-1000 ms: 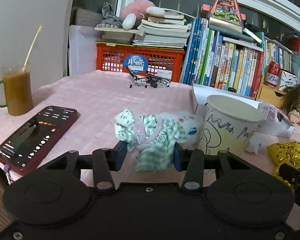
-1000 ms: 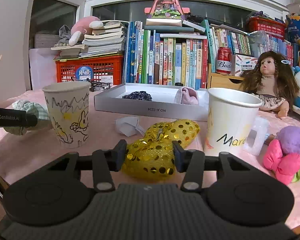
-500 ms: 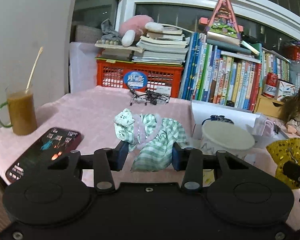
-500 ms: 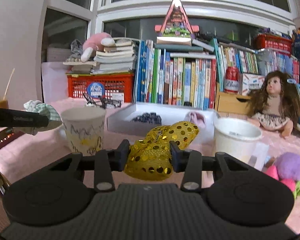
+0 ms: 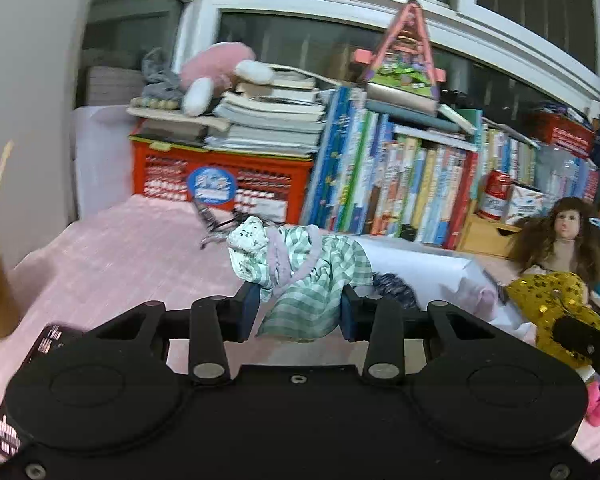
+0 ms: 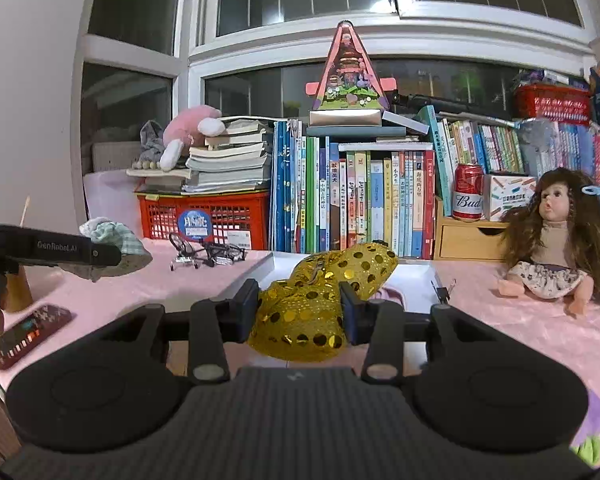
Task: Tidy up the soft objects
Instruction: 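Lift and carry the gingham cloth with left tool while right tool carries the bow toward the tray, then lower the gingham cloth into the tray and open left tool while right tool releases the bow there, then withdraw both tools up and away from the silver tray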
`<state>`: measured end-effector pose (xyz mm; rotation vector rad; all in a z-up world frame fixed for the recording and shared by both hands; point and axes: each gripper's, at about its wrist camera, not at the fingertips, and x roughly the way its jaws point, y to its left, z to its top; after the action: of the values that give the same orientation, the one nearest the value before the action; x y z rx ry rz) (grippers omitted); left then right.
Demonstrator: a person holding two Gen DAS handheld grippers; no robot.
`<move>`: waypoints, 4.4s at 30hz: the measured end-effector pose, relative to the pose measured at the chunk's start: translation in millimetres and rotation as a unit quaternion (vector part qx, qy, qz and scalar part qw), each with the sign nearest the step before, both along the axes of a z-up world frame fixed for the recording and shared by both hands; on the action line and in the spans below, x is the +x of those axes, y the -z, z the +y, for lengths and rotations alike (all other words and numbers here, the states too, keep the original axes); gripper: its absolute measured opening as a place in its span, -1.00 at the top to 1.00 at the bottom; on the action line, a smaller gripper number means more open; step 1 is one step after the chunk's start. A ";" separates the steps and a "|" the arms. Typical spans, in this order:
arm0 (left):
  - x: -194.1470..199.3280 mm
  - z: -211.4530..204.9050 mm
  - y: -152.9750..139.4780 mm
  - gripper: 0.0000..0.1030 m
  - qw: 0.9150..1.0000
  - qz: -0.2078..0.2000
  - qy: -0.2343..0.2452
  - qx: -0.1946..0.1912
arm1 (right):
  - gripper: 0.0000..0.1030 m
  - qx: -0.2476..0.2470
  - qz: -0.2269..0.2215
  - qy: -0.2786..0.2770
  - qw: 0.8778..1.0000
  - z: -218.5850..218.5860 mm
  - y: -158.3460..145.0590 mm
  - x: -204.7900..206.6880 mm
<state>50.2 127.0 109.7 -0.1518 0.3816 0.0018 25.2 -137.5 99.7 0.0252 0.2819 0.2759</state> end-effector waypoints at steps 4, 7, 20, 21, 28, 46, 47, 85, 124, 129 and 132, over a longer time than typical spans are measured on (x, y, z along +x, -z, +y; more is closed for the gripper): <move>18.0 -8.5 -22.3 0.27 0.999 0.001 0.036 0.012 | 0.09 0.027 0.017 -0.001 0.999 -15.5 -19.5 23.4; 34.1 -17.6 -38.1 0.28 0.998 0.006 0.063 0.018 | 0.09 0.034 0.026 0.003 0.999 -26.3 -33.7 42.9; 154.5 -58.9 -50.0 0.28 0.980 0.137 0.135 -0.051 | 0.09 0.055 0.123 0.011 0.991 -58.0 -59.4 149.2; 164.4 -62.2 -47.9 0.28 0.979 0.148 0.135 -0.050 | 0.09 0.054 0.132 0.014 0.990 -59.5 -58.6 156.8; 229.6 -82.3 -25.9 0.27 0.972 0.204 0.108 -0.052 | 0.09 0.071 0.208 0.041 0.975 -65.5 -42.2 219.9; 323.4 -116.8 30.9 0.27 0.959 0.272 0.077 -0.020 | 0.07 0.100 0.309 0.078 0.943 -65.4 21.5 310.6; 324.5 -117.4 34.1 0.27 0.958 0.276 0.078 -0.019 | 0.07 0.095 0.312 0.077 0.942 -63.7 24.5 312.1; 322.4 -123.0 62.7 0.20 0.943 0.317 0.096 -0.006 | -0.05 0.041 0.373 0.079 0.924 -54.1 54.5 314.2; 217.3 -112.5 -13.1 -0.47 0.967 0.221 0.122 0.018 | -0.61 0.035 0.260 0.048 0.964 -71.1 -19.2 226.8; 191.2 -108.1 -18.0 -0.50 0.970 0.202 0.133 0.023 | -0.64 0.021 0.229 0.027 0.973 -74.3 -31.7 197.6; 175.9 -103.4 -20.6 -0.51 0.971 0.195 0.140 0.017 | -0.65 0.016 0.211 0.014 0.977 -75.9 -38.5 179.1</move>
<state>226.1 23.6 130.3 -0.0605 0.7926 -0.2430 204.3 -213.4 138.2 0.1210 0.6987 0.2448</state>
